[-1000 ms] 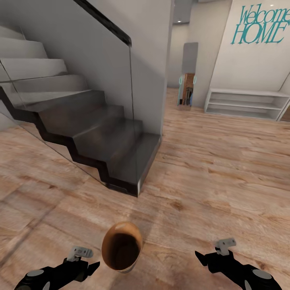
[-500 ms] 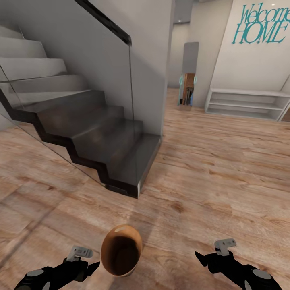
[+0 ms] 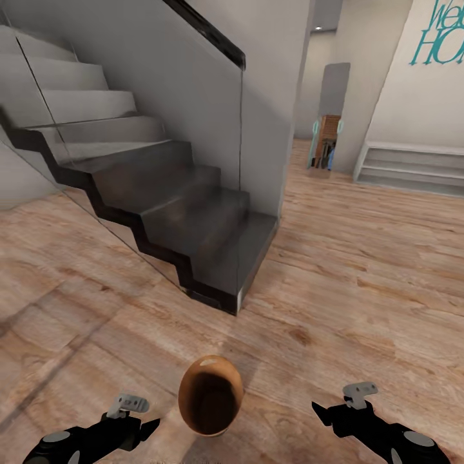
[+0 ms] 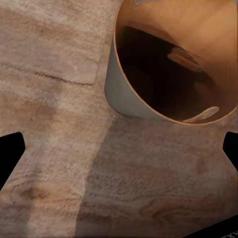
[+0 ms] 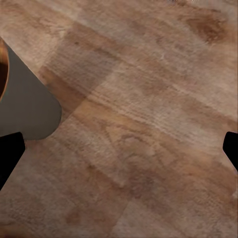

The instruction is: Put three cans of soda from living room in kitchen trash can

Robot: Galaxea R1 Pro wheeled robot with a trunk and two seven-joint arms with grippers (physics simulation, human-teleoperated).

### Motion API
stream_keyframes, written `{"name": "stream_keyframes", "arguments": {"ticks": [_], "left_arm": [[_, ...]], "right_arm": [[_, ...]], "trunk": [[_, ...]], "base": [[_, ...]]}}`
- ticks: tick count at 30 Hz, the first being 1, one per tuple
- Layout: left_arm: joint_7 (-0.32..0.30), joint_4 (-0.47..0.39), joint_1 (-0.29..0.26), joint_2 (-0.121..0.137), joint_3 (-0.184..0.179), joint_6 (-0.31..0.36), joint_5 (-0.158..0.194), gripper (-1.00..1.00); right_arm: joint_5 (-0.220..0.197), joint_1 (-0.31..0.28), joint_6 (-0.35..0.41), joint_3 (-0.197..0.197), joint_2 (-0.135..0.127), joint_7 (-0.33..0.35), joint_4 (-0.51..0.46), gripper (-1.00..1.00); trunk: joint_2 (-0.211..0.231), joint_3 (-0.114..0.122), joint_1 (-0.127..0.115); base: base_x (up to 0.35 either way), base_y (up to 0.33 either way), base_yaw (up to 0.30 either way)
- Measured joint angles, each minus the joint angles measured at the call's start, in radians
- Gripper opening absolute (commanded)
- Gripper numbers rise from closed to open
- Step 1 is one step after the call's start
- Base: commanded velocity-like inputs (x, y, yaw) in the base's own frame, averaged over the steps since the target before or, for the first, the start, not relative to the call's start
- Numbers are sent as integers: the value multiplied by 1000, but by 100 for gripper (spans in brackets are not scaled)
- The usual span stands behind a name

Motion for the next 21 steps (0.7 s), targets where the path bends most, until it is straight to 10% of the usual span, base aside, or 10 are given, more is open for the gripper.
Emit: {"name": "stream_keyframes", "arguments": {"ticks": [21], "left_arm": [[-2,0,0,0,0,0,0,100]], "right_arm": [[-7,0,-2,-32,0,2,4,100]], "trunk": [[0,-20,0]], "base": [[0,0,65]]}}
